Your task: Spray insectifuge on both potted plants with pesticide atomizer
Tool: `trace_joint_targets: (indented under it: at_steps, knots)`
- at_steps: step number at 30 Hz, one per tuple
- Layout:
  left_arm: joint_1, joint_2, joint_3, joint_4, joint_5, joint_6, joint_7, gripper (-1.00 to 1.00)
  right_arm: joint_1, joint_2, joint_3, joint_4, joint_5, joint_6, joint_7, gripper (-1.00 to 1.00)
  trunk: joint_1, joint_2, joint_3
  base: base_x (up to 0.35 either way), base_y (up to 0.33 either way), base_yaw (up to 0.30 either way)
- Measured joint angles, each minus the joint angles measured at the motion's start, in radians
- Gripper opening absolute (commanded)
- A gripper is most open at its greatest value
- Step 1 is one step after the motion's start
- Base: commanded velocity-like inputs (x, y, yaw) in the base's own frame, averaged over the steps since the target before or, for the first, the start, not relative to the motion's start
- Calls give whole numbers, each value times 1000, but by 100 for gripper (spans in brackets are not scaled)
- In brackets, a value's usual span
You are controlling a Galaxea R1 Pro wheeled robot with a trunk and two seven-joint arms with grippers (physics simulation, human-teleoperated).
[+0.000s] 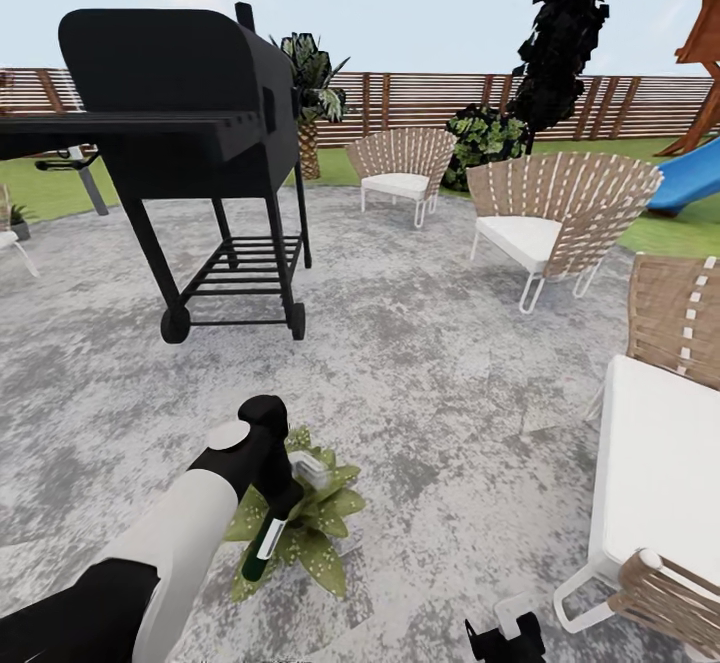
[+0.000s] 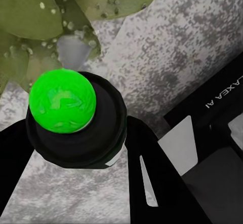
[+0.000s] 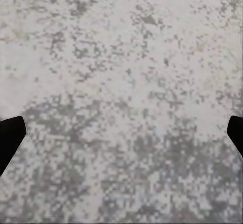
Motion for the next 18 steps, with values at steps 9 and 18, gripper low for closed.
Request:
trace_joint_targets:
  at_steps: [9, 18]
  knots:
    - [0, 0, 0, 0, 0, 0, 1, -100, 0, -2, 0, 0, -1, 0, 0, 100, 0, 0, 0, -2, 0, 19]
    - [0, -1, 0, 1, 0, 0, 1, -100, 0, -1, 0, -2, -3, 0, 0, 100, 1, 0, 2, -258, -3, -115]
